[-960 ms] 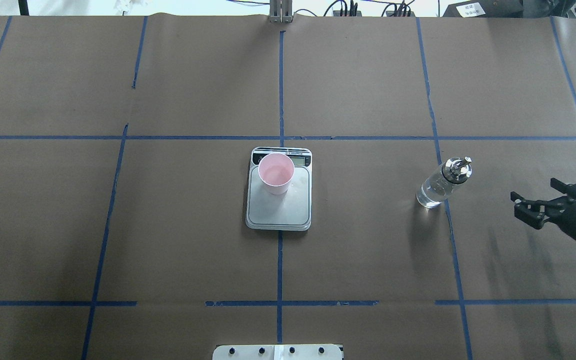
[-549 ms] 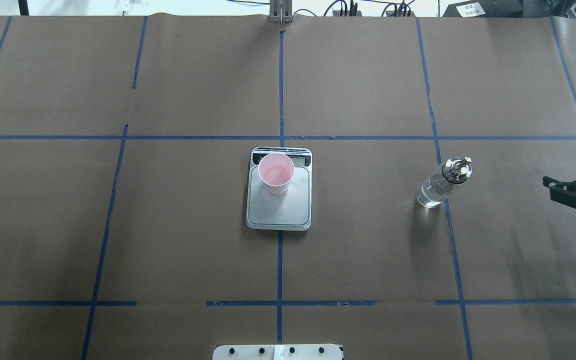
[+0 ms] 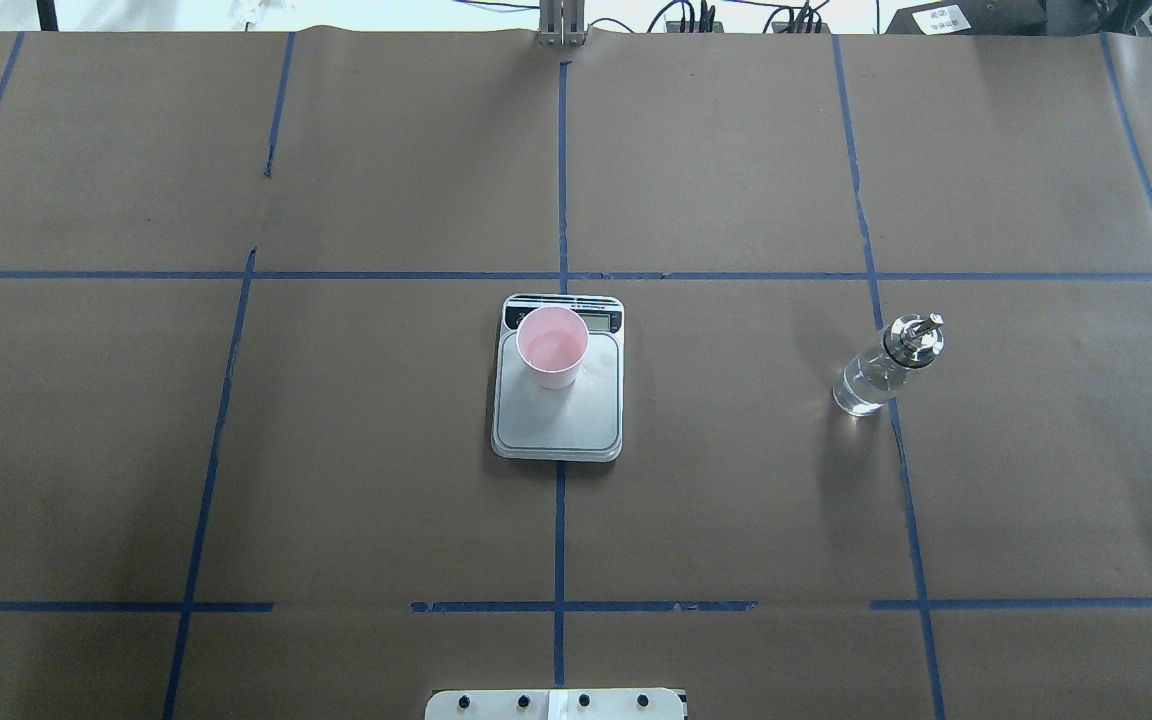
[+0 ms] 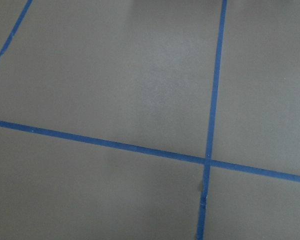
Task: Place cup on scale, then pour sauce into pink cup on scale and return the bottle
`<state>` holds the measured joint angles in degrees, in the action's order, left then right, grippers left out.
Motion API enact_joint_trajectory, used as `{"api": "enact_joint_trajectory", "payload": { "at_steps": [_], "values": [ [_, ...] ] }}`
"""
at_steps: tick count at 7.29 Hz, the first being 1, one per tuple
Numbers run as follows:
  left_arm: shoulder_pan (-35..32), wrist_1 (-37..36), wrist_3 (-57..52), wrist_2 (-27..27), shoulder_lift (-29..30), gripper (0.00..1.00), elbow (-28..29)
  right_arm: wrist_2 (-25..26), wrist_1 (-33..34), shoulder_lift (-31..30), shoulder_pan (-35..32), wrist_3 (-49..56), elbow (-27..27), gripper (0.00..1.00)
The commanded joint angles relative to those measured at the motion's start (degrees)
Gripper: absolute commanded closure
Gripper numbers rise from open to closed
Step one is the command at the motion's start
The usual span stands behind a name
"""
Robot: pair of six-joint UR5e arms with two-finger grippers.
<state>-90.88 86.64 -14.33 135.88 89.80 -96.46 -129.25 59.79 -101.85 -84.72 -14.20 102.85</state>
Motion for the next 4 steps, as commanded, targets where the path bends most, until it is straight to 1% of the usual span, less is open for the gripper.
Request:
{"api": "enact_joint_trajectory", "payload": {
  "at_steps": [1, 2, 3, 4],
  "values": [
    [0.0, -0.07, -0.09, 0.0, -0.07, 0.0, 0.04, -4.35, 22.47, 5.94, -6.76, 13.63, 1.3, 0.0],
    [0.0, -0.07, -0.09, 0.0, -0.07, 0.0, 0.04, -2.52, 25.79, 4.4, -6.69, 13.5, -0.53, 0.0],
    [0.0, 0.02, -0.17, -0.09, -0.07, 0.0, 0.21, -3.37, 25.12, 1.25, -6.69, 13.32, -2.81, 0.0],
    [0.0, -0.06, -0.35, -0.18, -0.07, 0.0, 0.3, -3.81, 25.12, 0.44, -6.69, 13.32, -4.48, 0.0]
  ]
}}
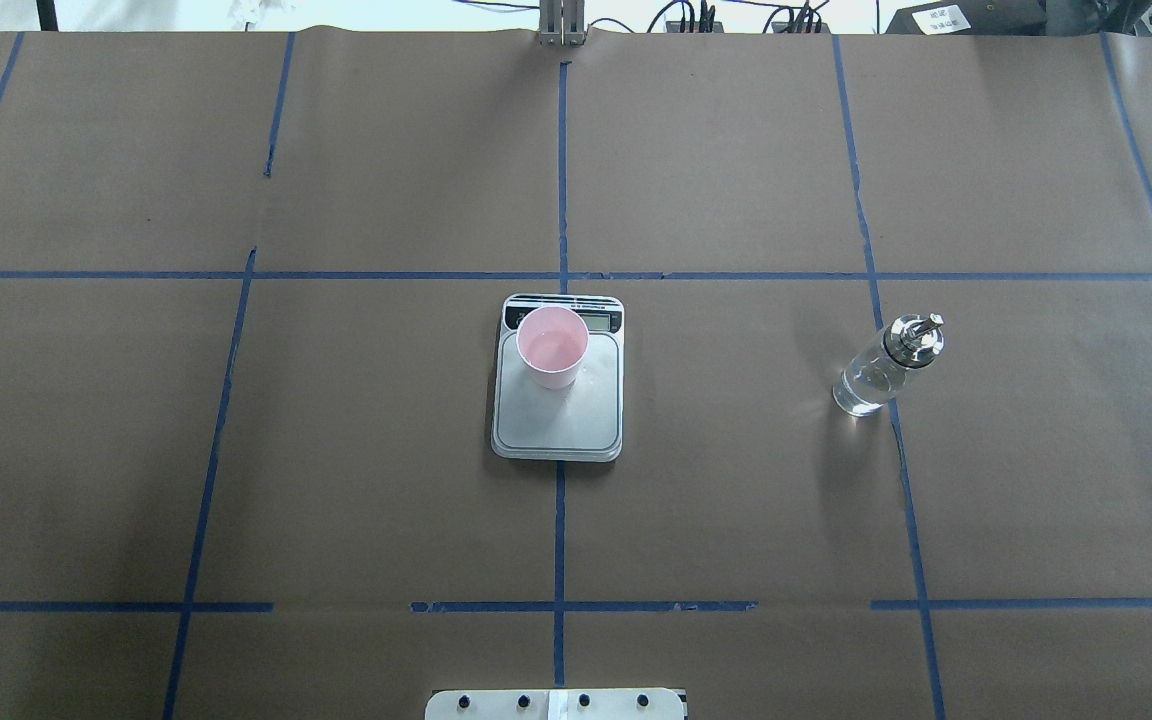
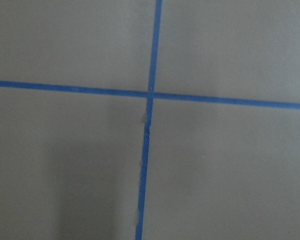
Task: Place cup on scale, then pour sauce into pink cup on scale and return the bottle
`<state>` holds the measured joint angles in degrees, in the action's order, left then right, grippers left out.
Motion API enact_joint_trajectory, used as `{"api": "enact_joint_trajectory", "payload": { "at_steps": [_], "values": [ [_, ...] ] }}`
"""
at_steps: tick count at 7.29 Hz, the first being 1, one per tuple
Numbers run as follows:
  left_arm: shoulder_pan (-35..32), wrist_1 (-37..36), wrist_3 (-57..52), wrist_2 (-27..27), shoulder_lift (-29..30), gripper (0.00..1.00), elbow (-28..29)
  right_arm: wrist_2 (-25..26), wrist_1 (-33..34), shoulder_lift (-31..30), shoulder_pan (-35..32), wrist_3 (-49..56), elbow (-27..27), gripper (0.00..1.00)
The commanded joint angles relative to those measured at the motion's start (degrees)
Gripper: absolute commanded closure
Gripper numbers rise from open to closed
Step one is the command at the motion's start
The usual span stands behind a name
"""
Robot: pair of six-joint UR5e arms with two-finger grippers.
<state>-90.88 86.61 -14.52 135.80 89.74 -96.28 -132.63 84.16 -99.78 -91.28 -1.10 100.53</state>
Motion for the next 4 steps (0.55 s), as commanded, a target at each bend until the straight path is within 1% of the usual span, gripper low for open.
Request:
{"api": "enact_joint_trajectory", "payload": {
  "at_steps": [1, 2, 3, 4],
  "values": [
    [0.09, -0.13, -0.25, -0.1, 0.0, 0.0, 0.21, -0.62, 0.75, -1.21, 0.23, 0.22, -3.49, 0.0],
    [0.09, -0.13, -0.25, -0.18, 0.0, 0.0, 0.3, -0.79, 0.66, -1.03, 0.49, 0.22, -3.93, 0.0],
    [0.0, -0.21, -0.25, -0.44, 0.0, 0.0, 0.3, -3.06, 0.57, -1.03, 0.58, 0.66, -3.5, 0.0],
    [0.0, -0.21, -0.25, -0.62, 0.0, 0.0, 0.39, -2.99, -0.13, -0.07, 3.89, 0.14, -2.63, 0.0]
  ]
}}
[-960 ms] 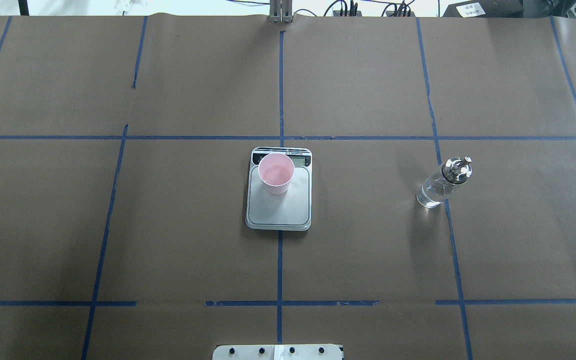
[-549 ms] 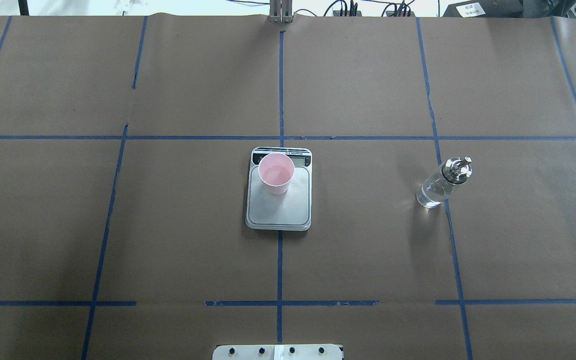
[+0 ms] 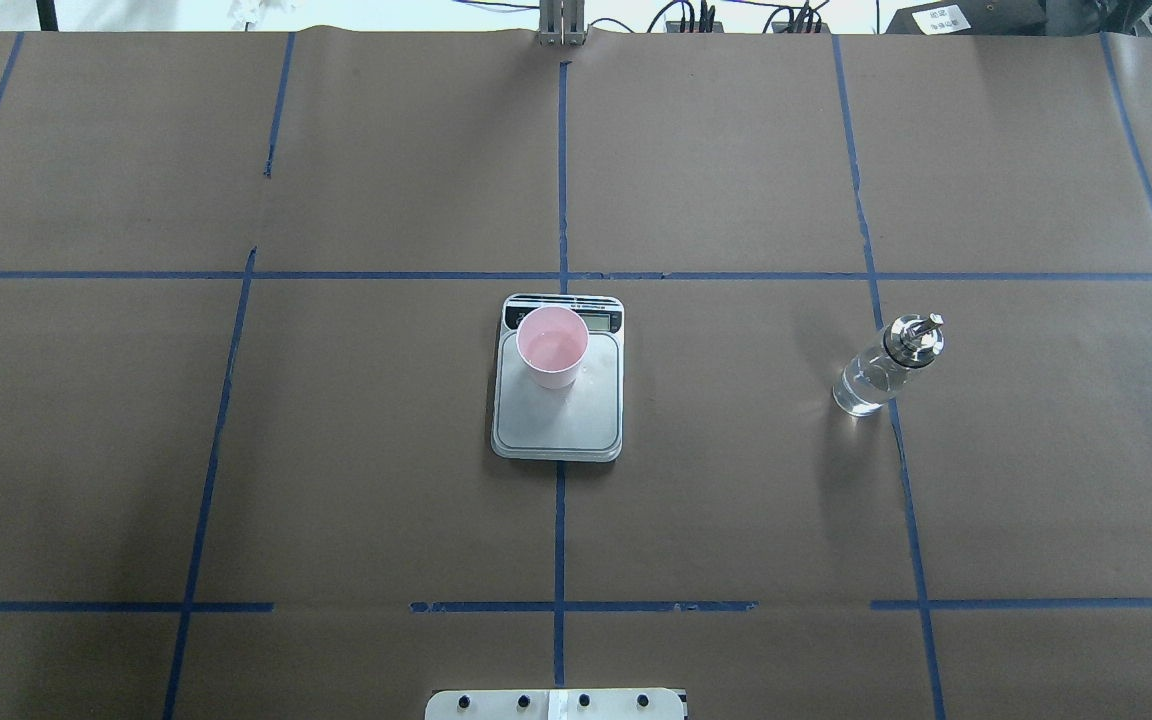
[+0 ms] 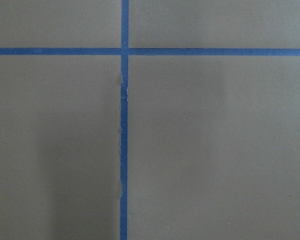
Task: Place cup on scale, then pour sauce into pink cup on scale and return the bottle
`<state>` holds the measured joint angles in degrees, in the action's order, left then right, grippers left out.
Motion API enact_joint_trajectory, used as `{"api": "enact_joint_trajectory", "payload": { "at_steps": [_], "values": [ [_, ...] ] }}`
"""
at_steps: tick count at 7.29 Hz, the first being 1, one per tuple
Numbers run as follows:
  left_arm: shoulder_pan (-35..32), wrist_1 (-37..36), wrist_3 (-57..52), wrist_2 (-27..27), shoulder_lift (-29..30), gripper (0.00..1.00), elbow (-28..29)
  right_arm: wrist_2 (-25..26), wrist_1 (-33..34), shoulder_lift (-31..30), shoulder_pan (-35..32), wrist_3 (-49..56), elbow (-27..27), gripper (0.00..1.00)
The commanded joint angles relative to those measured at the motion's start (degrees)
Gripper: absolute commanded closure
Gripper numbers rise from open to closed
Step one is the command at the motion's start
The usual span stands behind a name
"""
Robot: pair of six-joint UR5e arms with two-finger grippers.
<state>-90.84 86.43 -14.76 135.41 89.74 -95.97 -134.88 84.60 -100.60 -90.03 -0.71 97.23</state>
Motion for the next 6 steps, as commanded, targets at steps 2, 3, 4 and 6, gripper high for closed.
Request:
{"api": "enact_joint_trajectory", "payload": {
  "at_steps": [2, 3, 4, 6],
  "values": [
    [0.05, -0.04, 0.08, -0.5, 0.0, 0.0, -0.01, -1.08, 0.21, 3.65, 4.94, -0.43, 1.12, 0.0],
    [0.05, -0.12, 0.08, -0.5, 0.0, 0.0, 0.08, -1.08, 0.82, 3.83, 5.38, -0.43, 1.21, 0.0],
    [0.05, -0.3, 0.08, -0.5, -0.17, 0.0, 0.17, -1.17, 0.74, 3.75, 5.39, -0.35, 1.3, 0.0],
    [-0.04, -0.3, 0.08, -0.41, -0.26, 0.0, 0.35, -1.17, 0.65, 3.84, 5.39, -0.35, 1.3, 0.0]
  ]
}}
